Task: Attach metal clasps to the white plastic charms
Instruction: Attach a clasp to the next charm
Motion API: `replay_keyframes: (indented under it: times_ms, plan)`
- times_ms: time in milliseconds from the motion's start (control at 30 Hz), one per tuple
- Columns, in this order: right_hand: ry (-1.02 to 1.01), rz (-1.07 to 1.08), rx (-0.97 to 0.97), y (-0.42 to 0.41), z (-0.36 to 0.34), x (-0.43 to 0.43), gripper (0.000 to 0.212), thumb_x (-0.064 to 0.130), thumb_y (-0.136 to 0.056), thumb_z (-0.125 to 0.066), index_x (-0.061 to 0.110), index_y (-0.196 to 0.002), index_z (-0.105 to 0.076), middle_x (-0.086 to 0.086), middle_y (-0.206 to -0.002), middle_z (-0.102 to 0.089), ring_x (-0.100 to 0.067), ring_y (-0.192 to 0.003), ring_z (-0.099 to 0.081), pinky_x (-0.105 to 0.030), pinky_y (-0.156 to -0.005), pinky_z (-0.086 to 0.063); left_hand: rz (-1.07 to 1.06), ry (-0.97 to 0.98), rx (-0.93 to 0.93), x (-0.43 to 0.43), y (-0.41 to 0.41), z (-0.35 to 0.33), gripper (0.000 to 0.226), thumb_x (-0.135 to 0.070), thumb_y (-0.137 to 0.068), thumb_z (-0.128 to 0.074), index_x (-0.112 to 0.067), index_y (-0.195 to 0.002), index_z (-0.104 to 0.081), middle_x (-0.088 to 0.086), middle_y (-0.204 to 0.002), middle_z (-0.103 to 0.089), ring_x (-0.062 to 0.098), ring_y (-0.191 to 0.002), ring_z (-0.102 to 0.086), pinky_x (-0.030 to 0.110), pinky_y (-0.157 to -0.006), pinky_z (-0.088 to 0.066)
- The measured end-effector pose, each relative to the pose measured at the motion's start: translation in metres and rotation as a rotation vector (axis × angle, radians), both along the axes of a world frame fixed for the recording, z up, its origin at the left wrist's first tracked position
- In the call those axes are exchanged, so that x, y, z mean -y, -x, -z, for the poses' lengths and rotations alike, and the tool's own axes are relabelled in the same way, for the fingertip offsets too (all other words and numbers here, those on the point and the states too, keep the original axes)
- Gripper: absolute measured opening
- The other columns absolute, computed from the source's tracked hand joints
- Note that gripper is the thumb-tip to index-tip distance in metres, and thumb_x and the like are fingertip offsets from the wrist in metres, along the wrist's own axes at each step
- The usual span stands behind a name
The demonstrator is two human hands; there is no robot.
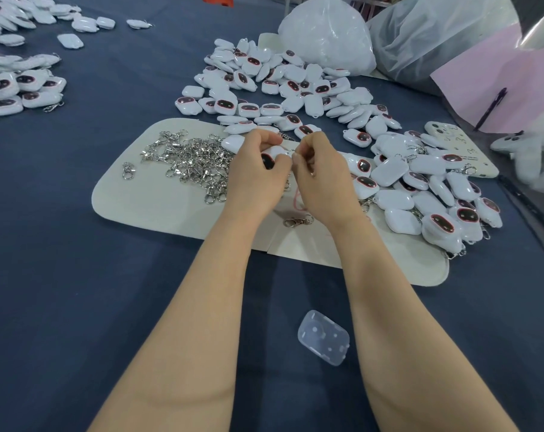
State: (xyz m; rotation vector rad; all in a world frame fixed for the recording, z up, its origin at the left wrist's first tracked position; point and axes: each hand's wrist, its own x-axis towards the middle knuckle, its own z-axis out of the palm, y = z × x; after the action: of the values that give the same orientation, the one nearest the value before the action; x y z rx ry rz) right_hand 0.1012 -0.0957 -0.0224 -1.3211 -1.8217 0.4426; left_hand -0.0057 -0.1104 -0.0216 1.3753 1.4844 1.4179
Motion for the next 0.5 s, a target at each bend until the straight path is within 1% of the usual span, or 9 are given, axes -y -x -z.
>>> replay_keyframes:
  times_ms: [33, 100, 200, 267, 333, 400, 500]
  plan:
    - [0.0, -0.009, 0.006, 0.001, 0.0, 0.001, 0.004, 0.007, -0.093, -0.047, 0.008, -0.09, -0.048, -0.006, -0.08, -0.054, -0.02, -0.072, -0.047, -0.032, -0.068, -0.039, -0.005, -0.003, -0.012, -0.001, 0.0, 0.001, 0.022, -0.009, -0.087, -0.055, -0.019, -0.107, -0.055, -0.015, -0.099, -0.054, -0.001, -0.094, -0.051, -0.003, -0.073, -0.034]
    - [0.001, -0.026, 0.024, 0.001, -0.001, 0.001, 0.006, 0.005, -0.093, -0.046, 0.009, -0.089, -0.047, -0.004, -0.077, -0.052, -0.02, -0.07, -0.046, -0.032, -0.066, -0.038, -0.014, -0.009, -0.027, -0.002, 0.001, 0.003, 0.023, -0.009, -0.088, -0.055, -0.018, -0.109, -0.056, -0.014, -0.099, -0.054, -0.012, -0.084, -0.05, -0.004, -0.069, -0.033]
    - [0.026, -0.047, 0.054, 0.001, -0.003, 0.001, 0.004, 0.005, -0.094, -0.044, 0.006, -0.091, -0.047, -0.005, -0.077, -0.051, -0.028, -0.069, -0.053, -0.035, -0.065, -0.041, -0.012, -0.025, -0.041, -0.004, 0.003, 0.007, 0.025, -0.007, -0.088, -0.055, -0.015, -0.111, -0.056, -0.015, -0.097, -0.052, -0.027, -0.069, -0.046, -0.004, -0.065, -0.035]
    - [0.038, -0.059, 0.054, 0.001, -0.002, 0.001, 0.004, 0.006, -0.095, -0.043, 0.005, -0.092, -0.047, -0.006, -0.076, -0.052, -0.031, -0.069, -0.055, -0.035, -0.064, -0.043, -0.008, -0.029, -0.048, -0.006, 0.003, 0.009, 0.025, -0.007, -0.088, -0.054, -0.014, -0.111, -0.055, -0.015, -0.096, -0.052, -0.03, -0.066, -0.043, -0.005, -0.063, -0.035]
    - [0.016, -0.051, 0.051, 0.002, -0.002, 0.002, 0.004, 0.006, -0.094, -0.044, 0.005, -0.092, -0.048, -0.005, -0.077, -0.052, -0.025, -0.069, -0.051, -0.033, -0.064, -0.04, -0.009, -0.03, -0.064, -0.007, 0.004, 0.01, 0.025, -0.007, -0.087, -0.055, -0.014, -0.111, -0.055, -0.016, -0.095, -0.052, -0.03, -0.064, -0.043, -0.004, -0.062, -0.034]
    - [-0.001, -0.039, 0.043, 0.002, -0.002, 0.002, 0.005, 0.005, -0.094, -0.045, 0.004, -0.092, -0.049, -0.005, -0.079, -0.052, -0.019, -0.07, -0.045, -0.029, -0.064, -0.037, -0.014, -0.029, -0.088, -0.007, 0.004, 0.011, 0.026, -0.008, -0.086, -0.056, -0.014, -0.111, -0.055, -0.012, -0.097, -0.053, -0.031, -0.065, -0.043, -0.005, -0.062, -0.032]
    - [0.019, -0.045, 0.043, 0.002, -0.001, 0.001, 0.005, 0.005, -0.093, -0.045, 0.002, -0.092, -0.049, -0.004, -0.077, -0.05, -0.023, -0.07, -0.048, -0.031, -0.065, -0.038, -0.015, -0.024, -0.084, -0.007, 0.004, 0.012, 0.025, -0.008, -0.087, -0.056, -0.015, -0.111, -0.055, -0.011, -0.101, -0.053, -0.029, -0.069, -0.044, -0.006, -0.063, -0.032]
